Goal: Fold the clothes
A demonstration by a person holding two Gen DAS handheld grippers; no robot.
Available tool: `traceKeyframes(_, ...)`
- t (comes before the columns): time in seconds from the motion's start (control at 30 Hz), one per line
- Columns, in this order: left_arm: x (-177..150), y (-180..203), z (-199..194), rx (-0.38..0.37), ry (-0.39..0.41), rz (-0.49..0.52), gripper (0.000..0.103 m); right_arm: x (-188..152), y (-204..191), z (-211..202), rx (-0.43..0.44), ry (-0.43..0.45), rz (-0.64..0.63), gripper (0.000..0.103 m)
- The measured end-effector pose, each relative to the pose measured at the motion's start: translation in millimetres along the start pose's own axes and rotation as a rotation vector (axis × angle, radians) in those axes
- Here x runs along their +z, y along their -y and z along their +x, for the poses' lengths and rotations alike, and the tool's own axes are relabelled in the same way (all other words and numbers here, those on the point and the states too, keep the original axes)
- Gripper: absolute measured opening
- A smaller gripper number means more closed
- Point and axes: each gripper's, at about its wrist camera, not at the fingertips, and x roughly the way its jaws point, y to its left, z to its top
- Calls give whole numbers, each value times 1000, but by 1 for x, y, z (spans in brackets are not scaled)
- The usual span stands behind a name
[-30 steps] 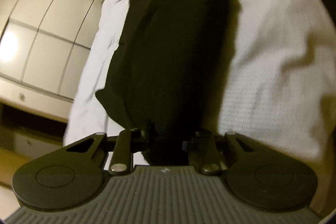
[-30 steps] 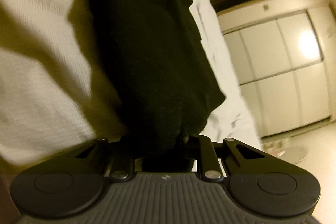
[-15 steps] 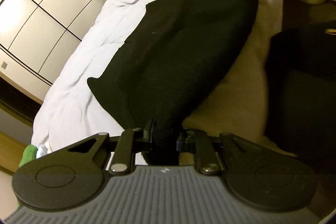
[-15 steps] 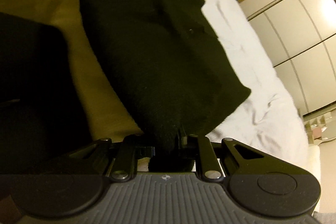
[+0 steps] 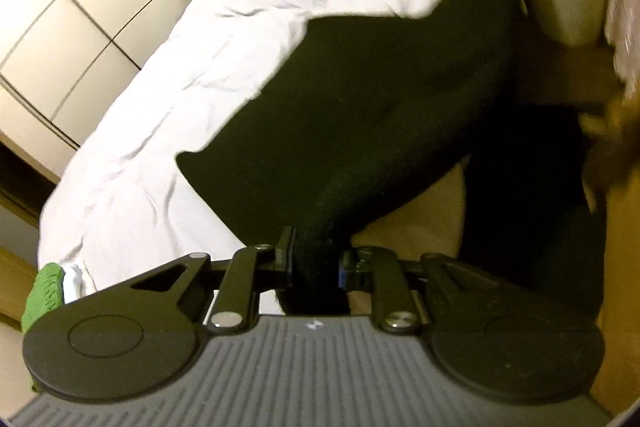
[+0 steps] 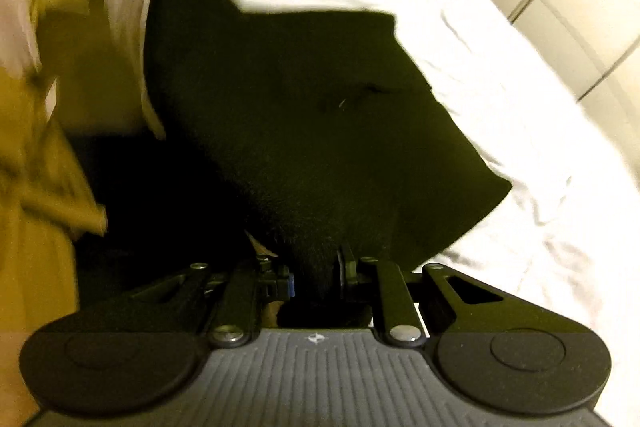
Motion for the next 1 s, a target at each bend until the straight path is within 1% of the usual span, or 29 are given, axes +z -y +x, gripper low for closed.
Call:
traceKeyframes(0.03, 9, -19, 5, -19, 2, -38, 17, 5, 26, -3, 46, 27, 50, 18)
traceKeyframes(0.07, 18, -39, 12, -34, 4, -80, 17, 7, 44, -4, 72, 42, 91, 18)
traceKeyframes(0.13, 34, -76, 33, -58, 7, -164, 17, 22, 95, 3, 118, 73, 176, 18)
traceKeyframes(0.2, 49, -112, 59, -67, 2, -259, 18, 34, 138, 17, 133, 94, 253, 19)
traceKeyframes(0.23, 54, -129, 75, -58, 0, -306, 19, 39, 160, 25, 140, 105, 292, 19)
traceKeyframes(0.27, 59, -145, 91, -49, -2, -354, 22, 41, 181, 36, 131, 114, 354, 21)
traceKeyframes(0.3, 62, -162, 108, -40, -6, -408, 24, 43, 202, 48, 122, 123, 417, 30)
traceKeyframes(0.33, 63, -178, 126, -30, -17, -477, 29, 45, 224, 60, 112, 132, 481, 52)
traceKeyframes(0.37, 62, -193, 144, -18, -26, -547, 30, 42, 239, 72, 90, 140, 545, 58)
traceKeyframes(0.4, 60, -204, 157, -15, -27, -600, 30, 39, 253, 83, 67, 147, 609, 60)
traceKeyframes(0.43, 55, -211, 167, -23, -25, -648, 31, 29, 256, 95, 70, 145, 660, 61)
traceKeyframes(0.5, 43, -221, 184, -56, -30, -737, 37, 9, 260, 118, 78, 141, 760, 62)
traceKeyframes(0.53, 36, -223, 192, -75, -35, -776, 42, -3, 260, 127, 103, 146, 812, 62)
traceKeyframes(0.6, 19, -222, 204, -113, -47, -857, 42, -28, 260, 145, 157, 158, 916, 63)
traceKeyframes(0.7, 3, -222, 219, -162, -43, -943, 44, -52, 274, 160, 263, 234, 1082, 63)
traceKeyframes(0.77, -5, -223, 227, -189, -32, -991, 50, -57, 283, 169, 297, 273, 1146, 66)
traceKeyframes(0.8, -6, -225, 230, -195, -20, -1010, 51, -59, 288, 173, 313, 292, 1176, 67)
traceKeyframes(0.87, -7, -227, 238, -200, -2, -1046, 56, -55, 288, 183, 294, 287, 1176, 68)
traceKeyframes(0.93, -6, -226, 248, -211, 9, -1069, 55, -54, 284, 190, 284, 287, 1174, 69)
traceKeyframes(0.97, -5, -226, 253, -218, 14, -1077, 49, -50, 283, 191, 265, 287, 1156, 66)
traceKeyframes(1.0, -4, -224, 256, -213, 19, -1072, 43, -44, 279, 191, 223, 280, 1121, 43)
